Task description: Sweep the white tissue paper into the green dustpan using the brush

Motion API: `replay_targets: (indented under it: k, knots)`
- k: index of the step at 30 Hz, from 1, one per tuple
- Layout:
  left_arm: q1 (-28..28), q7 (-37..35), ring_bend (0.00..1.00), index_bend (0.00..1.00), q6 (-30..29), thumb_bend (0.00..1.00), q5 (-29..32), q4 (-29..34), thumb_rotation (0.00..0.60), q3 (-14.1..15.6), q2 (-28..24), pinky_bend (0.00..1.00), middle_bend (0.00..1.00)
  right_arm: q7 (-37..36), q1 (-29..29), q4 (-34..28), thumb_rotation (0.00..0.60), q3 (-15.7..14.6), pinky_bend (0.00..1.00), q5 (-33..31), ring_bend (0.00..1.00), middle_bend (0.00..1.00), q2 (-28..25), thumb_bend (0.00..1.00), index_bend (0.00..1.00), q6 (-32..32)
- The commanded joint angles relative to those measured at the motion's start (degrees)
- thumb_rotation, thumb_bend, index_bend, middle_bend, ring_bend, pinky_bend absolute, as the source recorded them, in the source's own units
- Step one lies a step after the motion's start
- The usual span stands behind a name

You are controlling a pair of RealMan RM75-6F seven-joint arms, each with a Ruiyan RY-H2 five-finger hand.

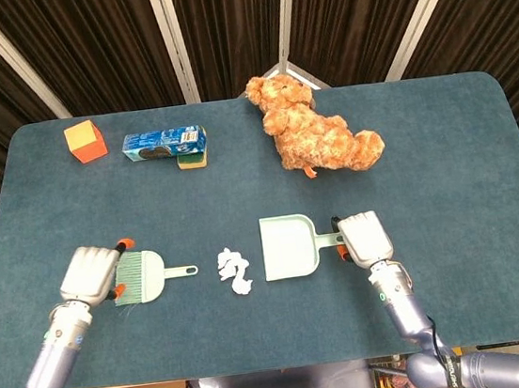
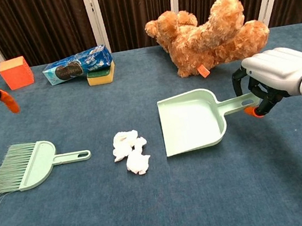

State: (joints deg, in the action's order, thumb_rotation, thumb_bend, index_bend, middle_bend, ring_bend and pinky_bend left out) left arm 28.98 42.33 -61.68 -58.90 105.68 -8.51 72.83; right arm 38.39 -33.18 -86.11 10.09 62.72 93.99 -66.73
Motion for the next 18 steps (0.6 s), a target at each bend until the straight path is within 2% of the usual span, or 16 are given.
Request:
replay_targets:
  k: [1,9,18]
  knots:
    - [2.59,3.46,0.64,0.3,-0.07,0.32,3.22,-0.86,0.6,-0.32,3.19,0.73,0.68,1.52,-0.63,0.15,0.6,-0.35,0.86,0.03,0.83,0.84,-0.25,0.44,0.66,0.47]
    - [5.8,8.11,0.66,0.31,-2.11,0.32,7.33,-0.91,0.6,0.38,6.76,0.74,0.69,8.5,-2.25,-2.05,0.6,-1.55,0.86,-2.31,0.83,0.84,-2.21,0.44,0.67,1.95]
    - [8.9,10.58,0.78,0.36,-3.23,0.34,11.81,-3.76,0.6,0.38,11.26,0.87,0.8,9.19,-2.41,-3.05,0.6,-2.28,0.86,-2.79,0.83,0.85,-1.86,0.44,0.67,1.19]
